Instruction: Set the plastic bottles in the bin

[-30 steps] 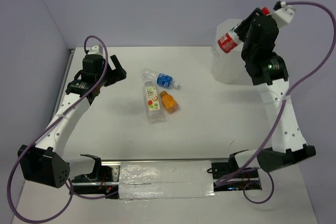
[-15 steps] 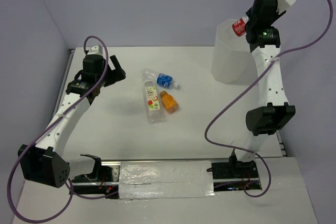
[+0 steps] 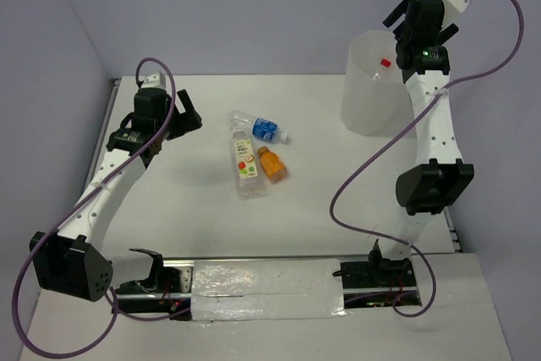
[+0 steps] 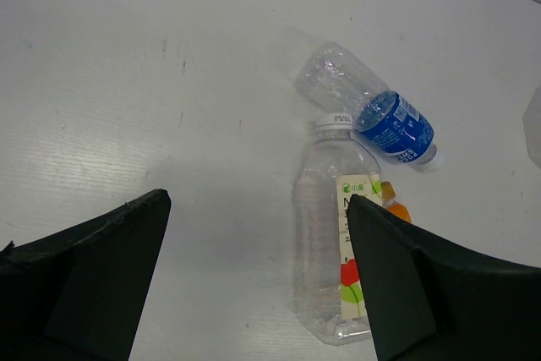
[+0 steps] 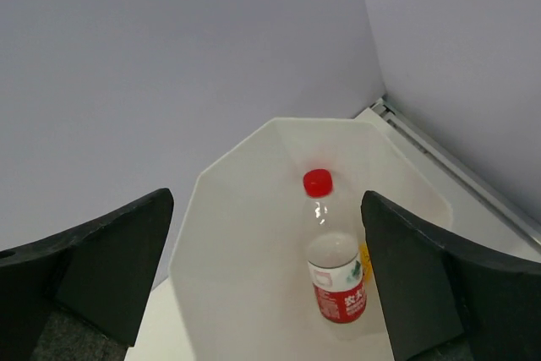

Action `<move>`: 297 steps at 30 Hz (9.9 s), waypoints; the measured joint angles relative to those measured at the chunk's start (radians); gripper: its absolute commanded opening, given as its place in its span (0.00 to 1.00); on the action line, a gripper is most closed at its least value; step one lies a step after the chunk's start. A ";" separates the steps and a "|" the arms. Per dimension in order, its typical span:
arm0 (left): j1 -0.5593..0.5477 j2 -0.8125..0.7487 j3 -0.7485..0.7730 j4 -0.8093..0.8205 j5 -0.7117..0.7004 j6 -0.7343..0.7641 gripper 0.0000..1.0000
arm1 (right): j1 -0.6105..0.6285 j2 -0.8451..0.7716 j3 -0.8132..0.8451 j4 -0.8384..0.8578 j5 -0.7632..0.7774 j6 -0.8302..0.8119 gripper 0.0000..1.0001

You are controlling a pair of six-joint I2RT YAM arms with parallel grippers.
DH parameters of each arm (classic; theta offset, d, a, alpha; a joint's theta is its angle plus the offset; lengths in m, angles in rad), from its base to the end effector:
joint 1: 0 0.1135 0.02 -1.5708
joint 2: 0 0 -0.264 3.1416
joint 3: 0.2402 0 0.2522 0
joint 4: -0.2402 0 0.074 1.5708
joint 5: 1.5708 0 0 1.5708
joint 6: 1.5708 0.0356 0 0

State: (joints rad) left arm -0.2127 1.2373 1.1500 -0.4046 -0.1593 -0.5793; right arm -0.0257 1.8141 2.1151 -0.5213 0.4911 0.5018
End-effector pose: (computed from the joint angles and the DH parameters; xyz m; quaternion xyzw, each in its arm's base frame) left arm 0.2739 -0.0534 0.3498 -0.1961 0.8335 -0.1345 0.4987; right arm 0.4020 -0.0271 0.4766 0.3441 0.6913 -0.0414 0.6340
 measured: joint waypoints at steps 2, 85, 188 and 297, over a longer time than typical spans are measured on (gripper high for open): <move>0.000 0.000 0.000 0.000 0.000 0.000 1.00 | 0.016 -0.034 -0.026 0.004 -0.014 -0.018 1.00; 0.000 0.031 0.000 -0.007 0.019 -0.024 0.99 | 0.341 -0.394 -0.457 -0.131 -0.238 -0.278 0.76; 0.071 -0.025 0.015 -0.120 -0.154 -0.127 1.00 | 0.755 0.638 0.241 -0.249 -0.284 0.040 0.85; 0.083 0.048 0.051 -0.127 -0.162 -0.105 1.00 | 0.297 0.018 0.180 0.587 0.261 -0.807 0.90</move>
State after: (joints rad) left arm -0.1295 1.2858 1.2007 -0.5320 -0.3210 -0.6838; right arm 0.2710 1.8324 2.2951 0.0658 0.7525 -0.3050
